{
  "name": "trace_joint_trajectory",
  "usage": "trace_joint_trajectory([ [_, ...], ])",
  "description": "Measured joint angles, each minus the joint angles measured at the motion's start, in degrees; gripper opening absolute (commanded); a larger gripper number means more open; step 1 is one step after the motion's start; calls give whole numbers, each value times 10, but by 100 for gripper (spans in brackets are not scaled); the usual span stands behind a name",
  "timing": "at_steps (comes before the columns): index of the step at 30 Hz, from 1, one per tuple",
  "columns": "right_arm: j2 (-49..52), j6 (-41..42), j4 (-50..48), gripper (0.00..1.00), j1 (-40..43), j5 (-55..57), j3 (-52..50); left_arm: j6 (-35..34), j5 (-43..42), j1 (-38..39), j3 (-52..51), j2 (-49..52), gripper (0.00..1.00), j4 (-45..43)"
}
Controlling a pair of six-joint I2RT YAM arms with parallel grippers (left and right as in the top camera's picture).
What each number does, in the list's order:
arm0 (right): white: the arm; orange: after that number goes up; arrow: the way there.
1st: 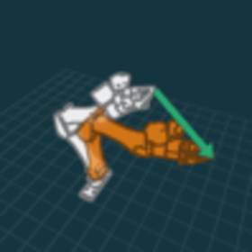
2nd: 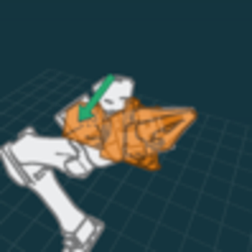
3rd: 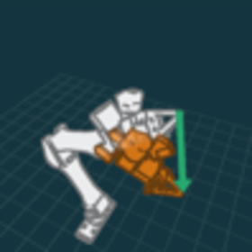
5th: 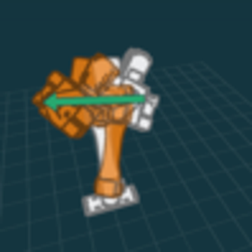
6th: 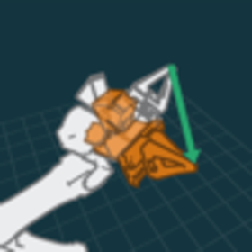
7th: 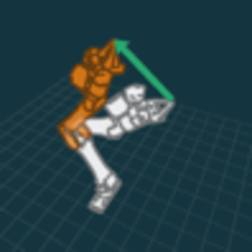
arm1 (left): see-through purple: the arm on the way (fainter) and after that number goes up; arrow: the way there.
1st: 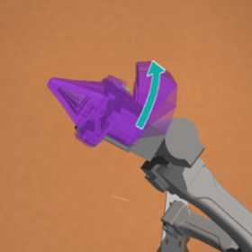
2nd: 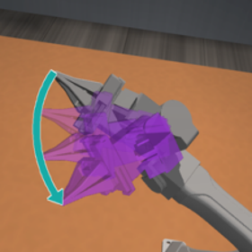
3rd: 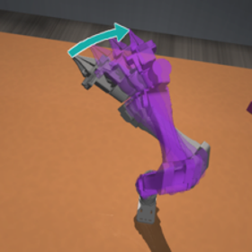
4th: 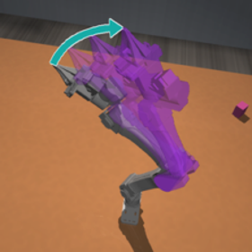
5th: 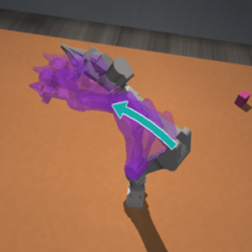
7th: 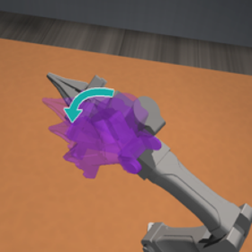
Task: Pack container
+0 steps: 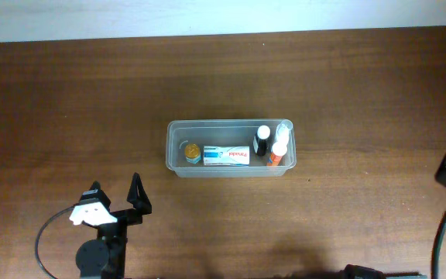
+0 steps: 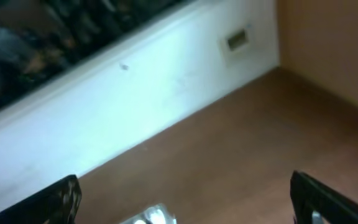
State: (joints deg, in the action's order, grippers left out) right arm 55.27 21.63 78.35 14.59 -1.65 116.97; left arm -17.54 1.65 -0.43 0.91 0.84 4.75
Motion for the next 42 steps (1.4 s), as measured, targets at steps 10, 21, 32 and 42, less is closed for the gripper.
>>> trace_joint_trajectory([
  [10,-202,-54,-304,98,-61,-2,-421,0,0,0,0,0,99,0],
  [21,-341,-60,-731,98,-92,-15,-860,0,0,0,0,0,99,0],
  [32,-481,-72,-876,98,-94,-17,-1104,0,0,0,0,0,99,0],
  [42,-502,-86,-826,98,-96,-17,-1136,0,0,0,0,0,100,0],
])
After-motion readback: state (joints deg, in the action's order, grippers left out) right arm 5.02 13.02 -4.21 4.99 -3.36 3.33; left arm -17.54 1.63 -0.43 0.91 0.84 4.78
